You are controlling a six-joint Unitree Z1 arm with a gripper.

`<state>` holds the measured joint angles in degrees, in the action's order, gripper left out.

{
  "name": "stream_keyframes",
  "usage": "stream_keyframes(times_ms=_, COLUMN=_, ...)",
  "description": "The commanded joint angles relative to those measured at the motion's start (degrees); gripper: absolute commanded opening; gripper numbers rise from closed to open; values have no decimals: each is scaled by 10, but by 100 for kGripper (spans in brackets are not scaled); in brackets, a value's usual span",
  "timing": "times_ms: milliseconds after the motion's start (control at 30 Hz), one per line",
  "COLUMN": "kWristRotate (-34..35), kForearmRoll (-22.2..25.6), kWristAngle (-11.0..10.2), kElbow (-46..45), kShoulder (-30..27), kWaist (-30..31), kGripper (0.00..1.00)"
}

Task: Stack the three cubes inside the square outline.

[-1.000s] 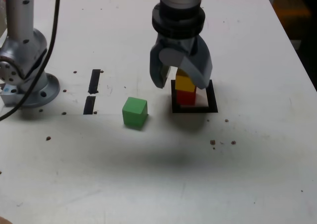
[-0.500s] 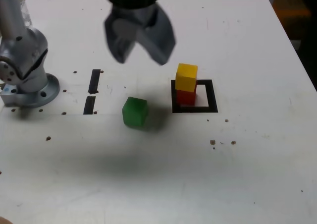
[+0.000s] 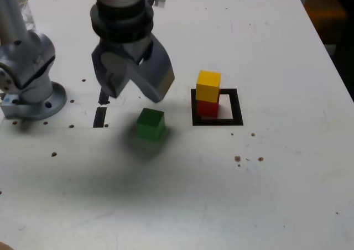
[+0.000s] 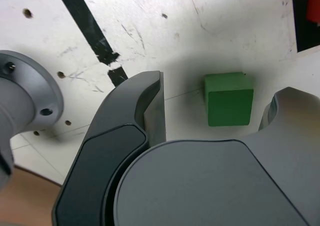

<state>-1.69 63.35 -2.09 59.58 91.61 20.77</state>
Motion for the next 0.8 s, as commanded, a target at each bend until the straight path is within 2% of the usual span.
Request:
stream_keyframes(times_ms=0, kWristRotate=1, kForearmRoll=-8, kWristAngle=4, kElbow=-4, kShoulder=8, kWaist=2, kGripper=80)
stream_keyframes(times_ms=367, kWristRotate=1, kForearmRoll=-69, kWristAngle=15, kElbow=-19, kShoulder=61, kWaist=2, kGripper=80)
stream_keyframes(times_ms=600, kWristRotate=1, kForearmRoll=-84, kWristAngle=17, kElbow=-21, kShoulder=83, kWaist=2, kGripper=78)
stream_keyframes(times_ms=667, kWristRotate=1, kForearmRoll=-85, kWristAngle=18, kElbow=-23, kShoulder=87, kWaist=2, kGripper=75)
stream_keyframes(times_ms=767, kWristRotate=3, kForearmRoll=-96, kWristAngle=23, kElbow=-27, kShoulder=93, kWaist=2, kGripper=55)
